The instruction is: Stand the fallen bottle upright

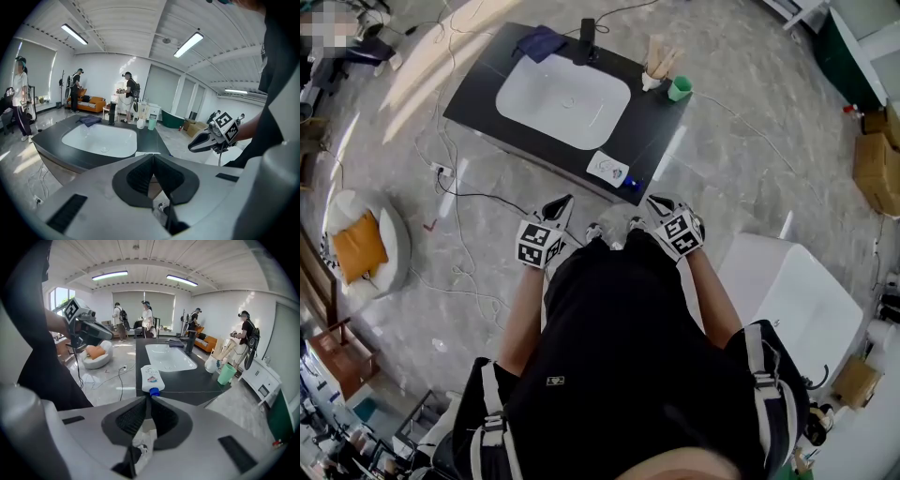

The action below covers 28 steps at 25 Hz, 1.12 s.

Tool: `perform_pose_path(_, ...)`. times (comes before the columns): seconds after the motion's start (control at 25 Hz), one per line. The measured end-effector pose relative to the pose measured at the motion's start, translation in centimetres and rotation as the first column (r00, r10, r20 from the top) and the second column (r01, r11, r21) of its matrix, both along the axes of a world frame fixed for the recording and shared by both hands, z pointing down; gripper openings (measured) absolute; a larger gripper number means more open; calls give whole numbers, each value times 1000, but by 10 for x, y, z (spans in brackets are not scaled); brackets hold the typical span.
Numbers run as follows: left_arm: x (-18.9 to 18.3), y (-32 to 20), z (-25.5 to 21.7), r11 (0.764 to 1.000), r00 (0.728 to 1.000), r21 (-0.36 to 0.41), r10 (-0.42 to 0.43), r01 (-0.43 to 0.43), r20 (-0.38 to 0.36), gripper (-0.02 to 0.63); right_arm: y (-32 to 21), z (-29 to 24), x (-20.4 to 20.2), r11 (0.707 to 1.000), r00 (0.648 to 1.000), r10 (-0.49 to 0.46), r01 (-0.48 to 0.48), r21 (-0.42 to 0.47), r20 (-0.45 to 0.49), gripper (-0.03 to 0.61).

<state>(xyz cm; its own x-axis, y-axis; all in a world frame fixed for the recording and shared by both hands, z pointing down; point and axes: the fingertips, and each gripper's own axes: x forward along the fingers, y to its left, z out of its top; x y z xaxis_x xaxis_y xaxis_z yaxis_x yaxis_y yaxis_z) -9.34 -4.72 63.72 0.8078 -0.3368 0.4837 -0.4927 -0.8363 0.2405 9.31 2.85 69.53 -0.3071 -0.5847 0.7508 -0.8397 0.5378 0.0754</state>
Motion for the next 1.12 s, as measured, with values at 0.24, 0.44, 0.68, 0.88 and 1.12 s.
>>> perform_pose_path(0.24,-14,0,2,998,998,-10,-61,61,24,15,-11,9,0,998,998,-55,55,-15,11,117)
perform_pose_path(0.44,-9,1,-2,993,993,-25,-116,117,25,15,-10,18,4,990,992,-122,125,-63,45,151)
perform_pose_path(0.68,4,4,-9,988,987,-10,-156,157,44,15,-11,37,11,976,979,-186,194,-95,88,200)
perform_pose_path(0.88,10,11,-8,977,975,-10,-214,215,65,15,-16,48,14,959,965,-238,252,-133,112,208)
perform_pose_path(1.12,6,29,-5,956,952,-21,-288,292,107,15,-26,63,20,943,951,-274,294,-153,142,222)
